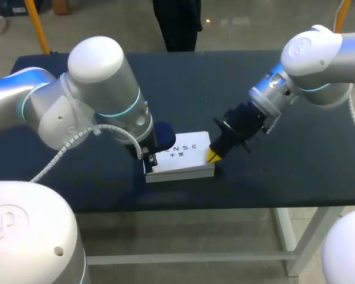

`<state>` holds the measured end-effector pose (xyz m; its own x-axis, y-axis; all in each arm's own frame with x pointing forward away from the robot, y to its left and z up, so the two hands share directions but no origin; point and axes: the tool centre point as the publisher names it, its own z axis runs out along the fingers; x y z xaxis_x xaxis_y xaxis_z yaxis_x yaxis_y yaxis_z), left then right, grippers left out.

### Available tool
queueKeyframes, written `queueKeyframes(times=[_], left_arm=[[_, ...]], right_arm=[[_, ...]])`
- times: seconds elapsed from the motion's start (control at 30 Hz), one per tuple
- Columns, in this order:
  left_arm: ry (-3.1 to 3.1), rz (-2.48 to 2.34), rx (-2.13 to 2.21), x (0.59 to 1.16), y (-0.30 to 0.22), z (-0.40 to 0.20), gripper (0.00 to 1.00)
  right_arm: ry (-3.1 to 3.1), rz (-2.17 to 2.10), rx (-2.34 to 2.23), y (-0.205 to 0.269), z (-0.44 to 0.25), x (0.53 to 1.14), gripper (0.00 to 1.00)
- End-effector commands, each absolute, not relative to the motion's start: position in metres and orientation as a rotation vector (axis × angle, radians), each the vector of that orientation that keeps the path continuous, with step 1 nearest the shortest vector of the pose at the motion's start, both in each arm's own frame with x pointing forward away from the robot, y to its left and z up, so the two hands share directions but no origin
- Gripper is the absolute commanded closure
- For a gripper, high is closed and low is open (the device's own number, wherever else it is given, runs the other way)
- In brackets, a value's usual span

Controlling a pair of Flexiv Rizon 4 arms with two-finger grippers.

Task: Assemble the packaging by folding the flat box into shape, placing the metal phone stand inside, and closing the box properly

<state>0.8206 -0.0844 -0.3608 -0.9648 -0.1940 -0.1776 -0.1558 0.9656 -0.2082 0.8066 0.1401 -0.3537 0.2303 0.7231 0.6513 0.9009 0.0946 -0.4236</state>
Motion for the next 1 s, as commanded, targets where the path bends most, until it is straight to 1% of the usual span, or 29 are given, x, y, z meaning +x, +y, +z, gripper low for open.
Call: queueKeyframes(times=[0.03,0.33,1.0], left_arm=[[2.918,-0.275,-0.267,0.820,-0.086,-0.363,1.00],[2.946,-0.281,-0.272,0.822,-0.086,-0.374,1.00],[2.969,-0.303,-0.294,0.823,-0.080,-0.382,1.00]], right_arm=[[-1.533,-0.277,-1.675,0.137,-0.359,0.799,1.00],[-1.477,-0.236,-1.692,0.133,-0.380,0.804,1.00],[-1.450,-0.218,-1.701,0.136,-0.393,0.808,1.00]])
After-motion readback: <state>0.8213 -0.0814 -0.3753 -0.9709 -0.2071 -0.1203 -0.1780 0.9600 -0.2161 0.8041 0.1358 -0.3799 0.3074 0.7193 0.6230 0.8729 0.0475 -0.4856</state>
